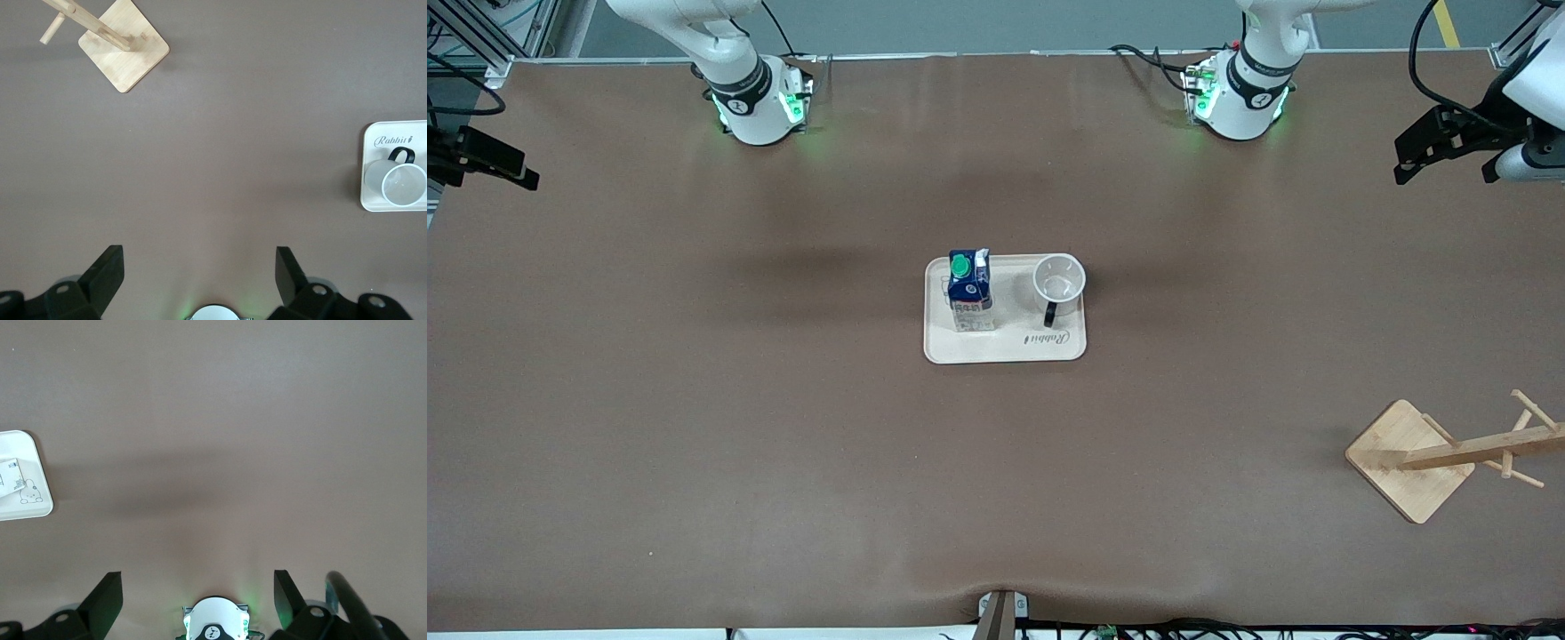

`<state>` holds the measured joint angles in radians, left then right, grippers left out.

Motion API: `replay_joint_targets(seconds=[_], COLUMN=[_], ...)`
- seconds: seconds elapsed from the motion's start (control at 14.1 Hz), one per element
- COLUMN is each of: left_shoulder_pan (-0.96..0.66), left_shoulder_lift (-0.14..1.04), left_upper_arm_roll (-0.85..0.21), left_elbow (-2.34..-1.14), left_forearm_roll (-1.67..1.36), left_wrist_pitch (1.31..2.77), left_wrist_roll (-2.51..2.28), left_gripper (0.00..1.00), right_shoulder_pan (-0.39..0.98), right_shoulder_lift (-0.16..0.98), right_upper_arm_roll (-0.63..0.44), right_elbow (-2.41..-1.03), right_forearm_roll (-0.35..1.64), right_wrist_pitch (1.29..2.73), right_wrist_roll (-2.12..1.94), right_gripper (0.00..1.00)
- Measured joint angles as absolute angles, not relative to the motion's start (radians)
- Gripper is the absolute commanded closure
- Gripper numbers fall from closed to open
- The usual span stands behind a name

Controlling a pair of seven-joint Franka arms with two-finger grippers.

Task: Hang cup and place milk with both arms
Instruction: 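Move the left gripper toward the white mug on the tray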

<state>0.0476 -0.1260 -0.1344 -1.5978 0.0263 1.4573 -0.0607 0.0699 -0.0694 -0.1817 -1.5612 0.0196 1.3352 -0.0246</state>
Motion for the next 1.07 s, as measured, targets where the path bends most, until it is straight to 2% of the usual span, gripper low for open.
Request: replay_joint_targets(seconds=[0.78,1.07], left_shoulder_pan=[0.041,0.015], left_shoulder_lift=[-0.093,-0.013], left_upper_arm_roll=[-0.14,-0.244], left_elbow=[-1.591,-1.6], left_forearm_roll=[-0.028,-0.049], left_wrist_pitch=[1.461,1.464], left_wrist_roll=[-0.084,-0.202], left_gripper=[0.0,0.0], right_shoulder_pan=[0.07,0.069], right_shoulder_lift=[-0.069,-0.069], right_upper_arm_roll=[-0.182,-0.182], right_elbow=[-1.561,-1.562], right_forearm_roll=[0.02,0.02], right_wrist_pitch=[1.335,1.334], right_wrist_roll=[-0.025,-0.025], right_gripper=[0.0,0.0])
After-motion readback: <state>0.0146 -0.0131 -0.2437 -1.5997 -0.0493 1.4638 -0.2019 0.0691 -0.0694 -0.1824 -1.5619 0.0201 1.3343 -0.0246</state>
